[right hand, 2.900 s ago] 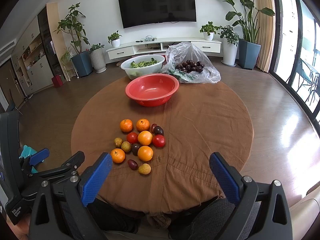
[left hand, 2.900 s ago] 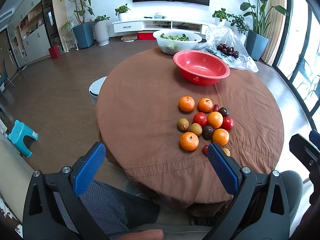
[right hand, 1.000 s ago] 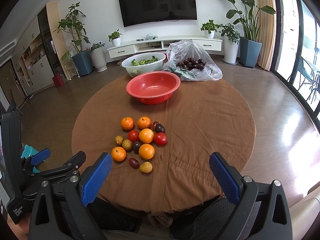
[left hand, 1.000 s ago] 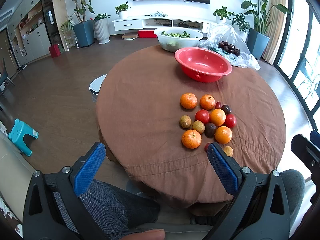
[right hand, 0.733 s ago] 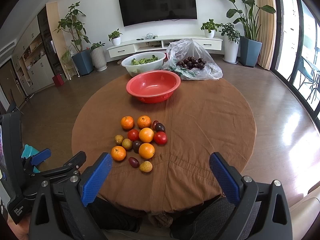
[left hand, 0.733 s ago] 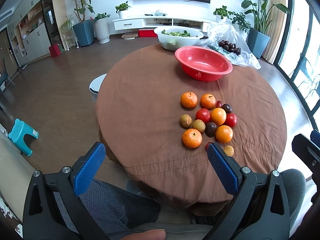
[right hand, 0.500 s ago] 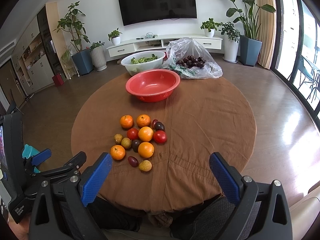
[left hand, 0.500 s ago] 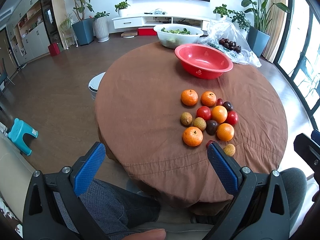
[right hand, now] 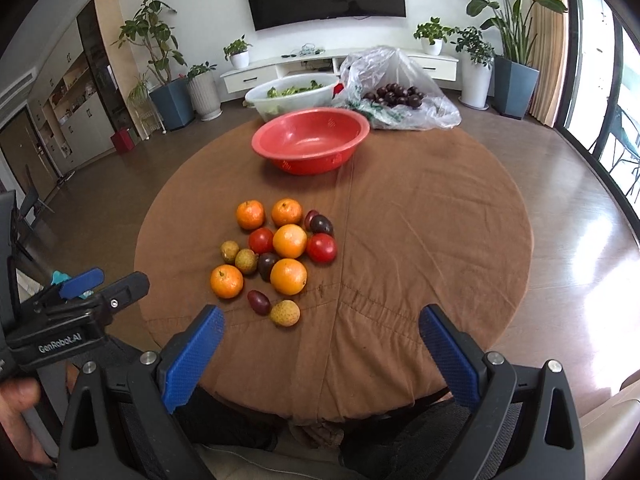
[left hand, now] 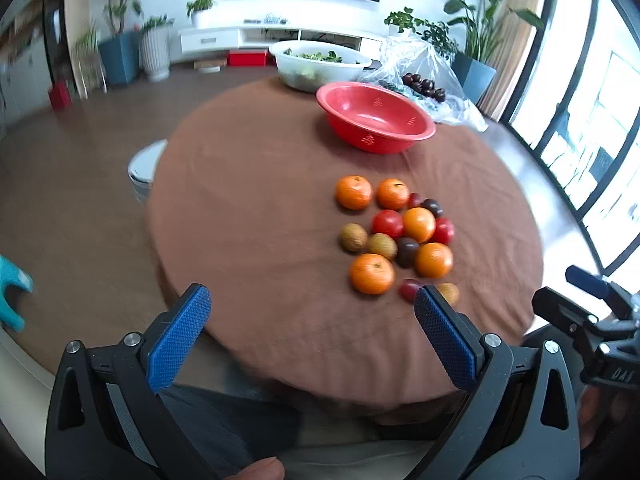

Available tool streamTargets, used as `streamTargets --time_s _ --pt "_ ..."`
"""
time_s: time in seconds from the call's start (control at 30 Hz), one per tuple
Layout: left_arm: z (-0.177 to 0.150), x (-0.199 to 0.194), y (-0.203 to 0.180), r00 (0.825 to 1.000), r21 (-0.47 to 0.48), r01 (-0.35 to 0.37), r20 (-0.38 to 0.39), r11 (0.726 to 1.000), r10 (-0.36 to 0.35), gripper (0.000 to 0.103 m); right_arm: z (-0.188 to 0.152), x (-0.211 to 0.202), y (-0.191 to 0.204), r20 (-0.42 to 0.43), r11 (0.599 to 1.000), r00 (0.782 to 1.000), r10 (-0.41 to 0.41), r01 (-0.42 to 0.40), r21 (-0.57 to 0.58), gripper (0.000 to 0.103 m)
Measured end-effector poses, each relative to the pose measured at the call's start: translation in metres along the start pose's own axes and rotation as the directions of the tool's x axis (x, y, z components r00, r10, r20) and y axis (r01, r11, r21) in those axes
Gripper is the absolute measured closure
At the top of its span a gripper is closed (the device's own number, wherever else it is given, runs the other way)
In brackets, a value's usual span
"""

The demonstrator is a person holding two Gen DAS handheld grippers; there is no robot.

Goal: Organize fruits
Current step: 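Grasp a mandarin with the left tool while the right tool grasps a small yellow pear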

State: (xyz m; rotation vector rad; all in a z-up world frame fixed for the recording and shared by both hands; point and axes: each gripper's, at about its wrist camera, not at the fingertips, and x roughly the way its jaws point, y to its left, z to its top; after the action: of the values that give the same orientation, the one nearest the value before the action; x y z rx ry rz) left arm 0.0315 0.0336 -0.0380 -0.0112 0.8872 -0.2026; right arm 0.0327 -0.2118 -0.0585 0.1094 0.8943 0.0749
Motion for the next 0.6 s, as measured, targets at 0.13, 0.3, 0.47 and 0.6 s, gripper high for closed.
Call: streamTargets --time_s 0.13,0.3,0.47,0.6 --pt "0.000 0.016 -0.003 0.998 0.112 -0.020 -0.065 0.994 0.027 0.000 -0.003 0.022 0.003 -0.046 0.999 0.999 0.025 -0.026 -0.020 0.010" --pt "0.001 0.043 -0.002 0.988 0.188 0.001 -0.153 0.982 0.028 0.000 -0.007 0.050 0.006 -0.118 0.998 0.992 0.052 -0.056 -0.035 0.024" --pt "0.009 0.077 -0.007 0.971 0.229 0.018 -0.236 0.973 0.038 0.000 -0.008 0.071 0.009 -0.166 0.996 0.984 0.063 -0.073 -0.057 0.038" --pt "0.017 0.098 -0.015 0.968 0.289 0.080 -0.250 0.954 -0.005 0.000 -0.008 0.081 0.012 -0.192 0.992 0.979 0.072 -0.090 -0.088 0.046"
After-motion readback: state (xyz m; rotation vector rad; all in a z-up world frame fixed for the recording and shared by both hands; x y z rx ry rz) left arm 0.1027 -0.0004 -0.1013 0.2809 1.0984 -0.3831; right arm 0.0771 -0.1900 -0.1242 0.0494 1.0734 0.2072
